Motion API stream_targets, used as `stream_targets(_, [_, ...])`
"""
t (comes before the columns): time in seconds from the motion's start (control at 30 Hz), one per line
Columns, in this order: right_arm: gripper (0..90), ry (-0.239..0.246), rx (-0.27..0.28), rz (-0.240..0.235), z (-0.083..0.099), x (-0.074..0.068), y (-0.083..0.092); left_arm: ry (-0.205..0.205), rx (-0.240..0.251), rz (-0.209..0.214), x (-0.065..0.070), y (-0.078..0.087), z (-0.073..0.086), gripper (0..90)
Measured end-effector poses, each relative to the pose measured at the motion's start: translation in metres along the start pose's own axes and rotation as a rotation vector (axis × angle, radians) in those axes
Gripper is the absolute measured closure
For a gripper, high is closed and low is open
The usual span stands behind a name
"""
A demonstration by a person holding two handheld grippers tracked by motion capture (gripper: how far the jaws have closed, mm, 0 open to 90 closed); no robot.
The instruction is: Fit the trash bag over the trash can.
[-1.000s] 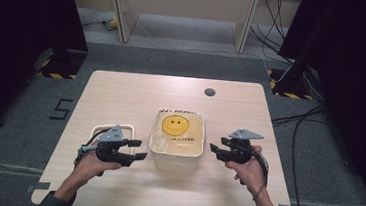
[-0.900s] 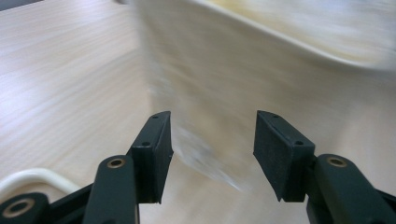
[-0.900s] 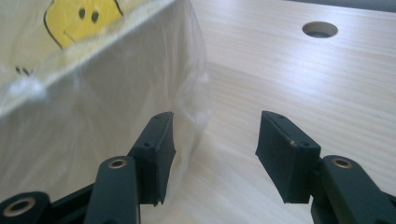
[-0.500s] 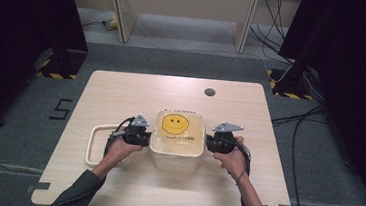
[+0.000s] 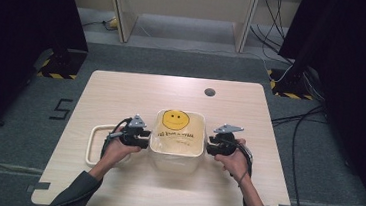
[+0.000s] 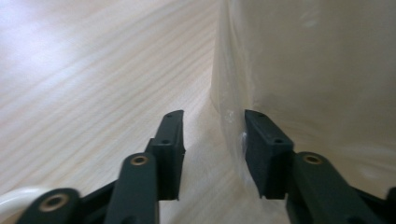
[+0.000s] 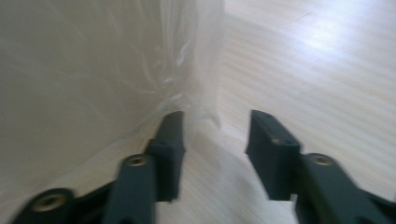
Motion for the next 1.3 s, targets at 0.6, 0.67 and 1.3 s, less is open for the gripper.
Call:
stream_targets(0.6, [36.4, 0.017, 0.167, 0.049, -0.049, -0.015, 0.080, 0.070, 0.124, 0.023, 0.036, 0.069, 0.018, 34.3])
stream_targets(0.67, [36.1, 0.057, 0.188, 0.022, -0.063, -0.030, 0.086, 0.063, 0.118, 0.034, 0.044, 0.070, 0.025, 33.7])
stream_targets(1.3, [36.3, 0.223, 0.065, -0.125, -0.109, -0.108, 0.041, 0.016, 0.050, 0.087, 0.062, 0.056, 0.057, 30.4])
Point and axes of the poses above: each handheld gripper's, and its own axes: y roughly backward along the jaws, z roughly out of its underside, x roughly to its right, the point moved 4 cm from there along -y, roughly forward along the jaws
